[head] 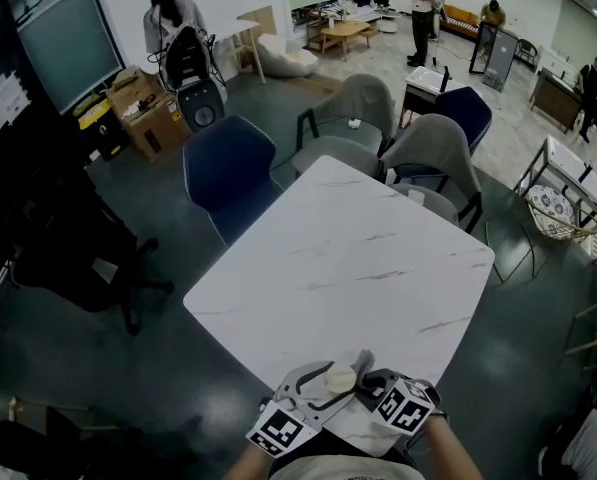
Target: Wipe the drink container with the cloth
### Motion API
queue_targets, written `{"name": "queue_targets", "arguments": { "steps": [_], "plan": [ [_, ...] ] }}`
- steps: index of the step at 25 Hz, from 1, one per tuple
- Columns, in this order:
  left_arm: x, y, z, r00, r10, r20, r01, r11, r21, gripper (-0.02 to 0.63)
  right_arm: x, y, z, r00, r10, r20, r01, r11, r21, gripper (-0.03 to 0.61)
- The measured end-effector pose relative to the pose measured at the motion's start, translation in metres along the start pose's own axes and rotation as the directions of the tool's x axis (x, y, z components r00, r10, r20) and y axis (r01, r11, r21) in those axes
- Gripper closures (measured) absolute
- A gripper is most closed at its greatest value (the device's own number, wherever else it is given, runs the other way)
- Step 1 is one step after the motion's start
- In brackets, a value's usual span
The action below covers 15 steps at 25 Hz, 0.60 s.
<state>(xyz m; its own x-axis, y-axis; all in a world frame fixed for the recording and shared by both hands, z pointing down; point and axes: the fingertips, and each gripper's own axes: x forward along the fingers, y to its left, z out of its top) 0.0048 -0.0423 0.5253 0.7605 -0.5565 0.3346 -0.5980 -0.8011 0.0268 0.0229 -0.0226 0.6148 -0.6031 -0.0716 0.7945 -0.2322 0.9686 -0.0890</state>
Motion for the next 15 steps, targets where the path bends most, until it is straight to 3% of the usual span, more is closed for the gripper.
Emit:
{"name": "queue_targets", "arguments": {
  "steps": [7,15],
  "plan": [
    [-0.002,-0.004,0.0,0.986,-0.165,-0.024,0.166,0.985,0.054,0.334,-0.02,-0.001,0.015,1.0,0.008,0.007,-0.008,0.999,-0.045,0.532],
    [-0.002,-0.006,-0.003,0.94,-0.335,-0.066,0.34,0.935,0.102,0.334,-0.037,-0.002,0.029,0.999,0.041,0.007,-0.04,0.994,-0.103,0.532]
  ]
}}
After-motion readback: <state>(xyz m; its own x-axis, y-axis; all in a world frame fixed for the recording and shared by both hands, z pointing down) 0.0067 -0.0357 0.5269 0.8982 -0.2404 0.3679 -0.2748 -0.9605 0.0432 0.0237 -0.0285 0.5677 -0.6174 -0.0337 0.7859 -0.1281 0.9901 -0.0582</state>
